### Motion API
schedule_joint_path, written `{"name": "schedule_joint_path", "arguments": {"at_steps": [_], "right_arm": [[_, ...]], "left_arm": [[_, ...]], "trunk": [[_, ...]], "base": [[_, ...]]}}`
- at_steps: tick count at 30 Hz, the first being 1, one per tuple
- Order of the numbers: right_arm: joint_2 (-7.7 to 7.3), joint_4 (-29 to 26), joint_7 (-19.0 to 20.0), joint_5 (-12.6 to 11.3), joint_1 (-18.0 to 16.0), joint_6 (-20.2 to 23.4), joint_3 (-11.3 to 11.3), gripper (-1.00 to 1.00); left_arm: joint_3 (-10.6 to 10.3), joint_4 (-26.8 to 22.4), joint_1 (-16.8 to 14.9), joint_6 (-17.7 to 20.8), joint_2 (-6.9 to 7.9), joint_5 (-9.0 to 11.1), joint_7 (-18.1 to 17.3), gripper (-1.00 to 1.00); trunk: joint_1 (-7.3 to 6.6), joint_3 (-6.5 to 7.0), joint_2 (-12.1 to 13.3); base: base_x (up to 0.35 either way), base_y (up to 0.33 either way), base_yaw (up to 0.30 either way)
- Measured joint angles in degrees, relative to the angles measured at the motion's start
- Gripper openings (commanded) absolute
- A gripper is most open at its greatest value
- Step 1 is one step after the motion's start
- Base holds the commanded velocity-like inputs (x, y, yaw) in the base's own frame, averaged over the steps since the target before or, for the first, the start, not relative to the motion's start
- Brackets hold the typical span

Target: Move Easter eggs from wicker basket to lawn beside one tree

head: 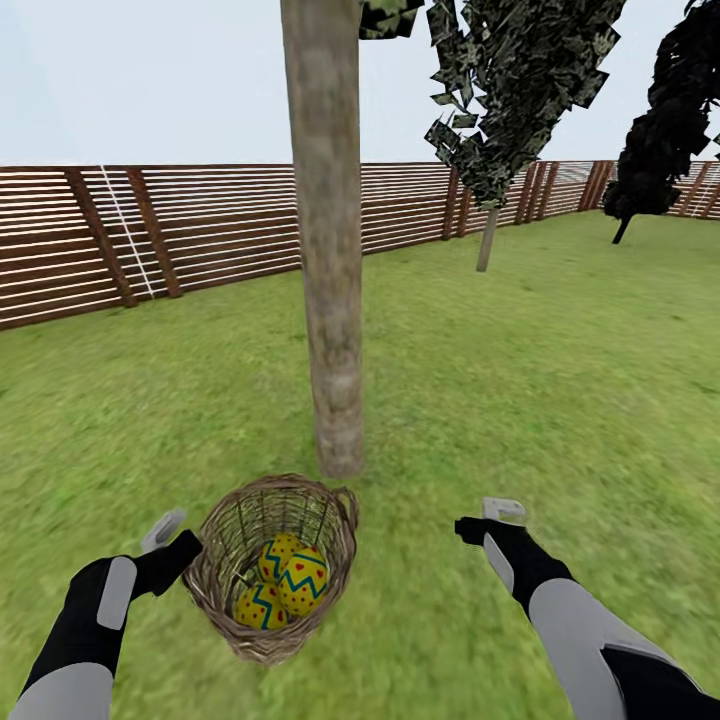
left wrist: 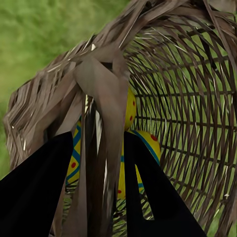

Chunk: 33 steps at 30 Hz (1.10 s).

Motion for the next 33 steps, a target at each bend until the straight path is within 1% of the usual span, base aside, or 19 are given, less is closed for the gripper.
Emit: {"name": "schedule_joint_path", "arguments": {"at_steps": [9, 13, 16, 19, 20, 24, 27, 30, 33], "right_arm": [[-0.01, 0.00, 0.00, -0.06, 0.00, 0.00, 0.00, 1.00], [-0.01, 0.00, 0.00, -0.07, 0.00, 0.00, 0.00, 1.00], [-0.07, 0.00, 0.00, -0.08, 0.00, 0.00, 0.00, 1.00], [-0.01, -0.04, 0.00, -0.10, 0.00, -0.04, 0.00, 1.00], [0.17, -0.48, 0.00, -0.03, 0.00, -0.10, 0.01, 1.00], [0.45, -7.39, 0.29, -0.36, 0.04, -0.42, -0.22, 1.00], [0.34, -7.73, 0.33, -0.09, 0.09, -0.47, -0.17, 1.00], [0.42, -7.50, 0.13, 0.08, 0.09, -0.35, -0.07, 1.00], [0.42, -7.39, 0.21, 0.09, 0.09, -0.38, -0.07, 1.00]], "left_arm": [[0.47, -0.07, 0.00, 0.00, 0.04, 0.07, 0.00, -1.00], [0.52, -0.10, 0.00, -0.15, -0.08, 0.52, -0.02, -1.00], [0.53, -0.11, 0.00, -0.23, -0.09, 0.00, 0.00, -1.00], [0.53, -0.10, 0.00, -0.27, -0.09, 0.28, -0.02, -1.00], [0.53, -0.13, 0.00, -0.26, -0.09, 0.28, -0.02, -1.00], [0.53, -0.15, 0.00, -0.26, -0.16, 0.02, 0.00, -1.00], [0.63, -0.20, -0.01, -0.55, -0.02, 0.35, -0.02, -1.00], [0.62, -0.01, 0.00, -0.78, 0.00, -0.35, 0.04, -1.00], [0.61, 0.00, 0.00, -0.81, 0.00, 0.28, -0.01, -1.00]], "trunk": [[0.00, 0.00, 0.00], [0.03, 0.01, 0.01], [0.03, 0.00, 0.01], [0.03, 0.01, 0.01], [0.03, 0.01, 0.01], [0.03, 0.01, 0.01], [0.04, 0.01, 0.01], [0.01, 0.00, 0.00], [0.00, 0.00, 0.00]], "base": [[0.337, 0.000, 0.000], [0.058, 0.000, 0.000], [0.001, 0.000, 0.000], [0.000, 0.000, 0.000], [0.000, 0.000, 0.000], [0.000, 0.000, 0.000], [0.000, 0.000, 0.000], [0.209, 0.000, 0.000], [0.304, 0.000, 0.000]]}}
